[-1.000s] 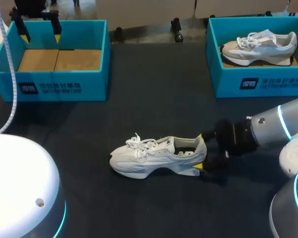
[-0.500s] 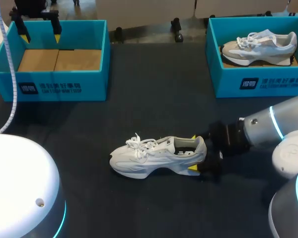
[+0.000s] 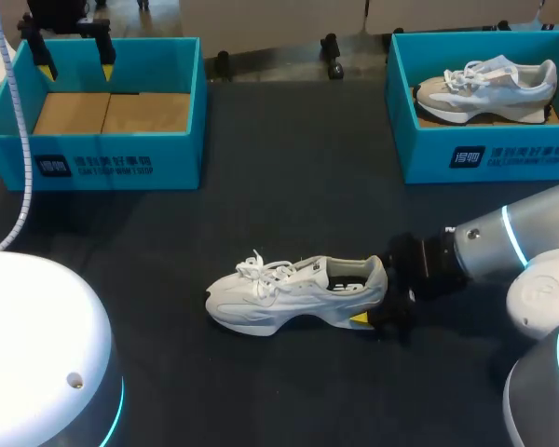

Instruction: Take the shoe out of the shoebox, open the shoe tongue, remove and reinsert the insole, then place the shoe into the shoebox

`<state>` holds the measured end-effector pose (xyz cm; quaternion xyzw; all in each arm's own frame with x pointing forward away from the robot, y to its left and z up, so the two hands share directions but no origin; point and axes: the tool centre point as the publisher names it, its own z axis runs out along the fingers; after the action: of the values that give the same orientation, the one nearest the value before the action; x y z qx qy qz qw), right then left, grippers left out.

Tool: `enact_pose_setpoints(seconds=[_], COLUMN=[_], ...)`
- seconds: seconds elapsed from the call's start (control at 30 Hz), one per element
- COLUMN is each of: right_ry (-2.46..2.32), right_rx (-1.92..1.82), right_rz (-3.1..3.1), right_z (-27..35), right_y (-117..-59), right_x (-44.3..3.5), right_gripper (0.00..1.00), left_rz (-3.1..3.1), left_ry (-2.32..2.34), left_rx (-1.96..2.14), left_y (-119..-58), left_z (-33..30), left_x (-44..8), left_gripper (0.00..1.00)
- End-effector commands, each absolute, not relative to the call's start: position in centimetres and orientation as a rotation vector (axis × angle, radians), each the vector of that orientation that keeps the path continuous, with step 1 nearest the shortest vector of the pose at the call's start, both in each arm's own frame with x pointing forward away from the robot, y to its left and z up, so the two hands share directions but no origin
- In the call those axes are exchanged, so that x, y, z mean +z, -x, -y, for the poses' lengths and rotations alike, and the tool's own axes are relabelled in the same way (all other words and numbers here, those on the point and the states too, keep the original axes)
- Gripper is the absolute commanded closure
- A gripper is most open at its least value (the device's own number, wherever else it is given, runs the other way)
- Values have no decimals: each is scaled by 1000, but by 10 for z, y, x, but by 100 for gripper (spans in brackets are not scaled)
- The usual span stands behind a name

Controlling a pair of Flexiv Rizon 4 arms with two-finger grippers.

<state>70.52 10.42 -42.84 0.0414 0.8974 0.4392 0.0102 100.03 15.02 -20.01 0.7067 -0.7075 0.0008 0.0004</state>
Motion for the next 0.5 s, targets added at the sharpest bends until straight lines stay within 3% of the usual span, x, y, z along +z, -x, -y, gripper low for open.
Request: enact_pose_setpoints(seconds=[0.03, 0.5], right_ry=[-124, -116], right_rx=[1353, 1342], right_rz=[-2810, -2831], right_z=[-104, -98], right_y=[-709, -712], right_x=[-428, -428], right_gripper=[100, 100], left_rz=[2222, 2222], left_ry=[-2220, -2220], left_rx=[2, 2], left_y=[-1000, -1000], left_z=[-150, -150], left_x=[-200, -200], left_gripper=[0, 0])
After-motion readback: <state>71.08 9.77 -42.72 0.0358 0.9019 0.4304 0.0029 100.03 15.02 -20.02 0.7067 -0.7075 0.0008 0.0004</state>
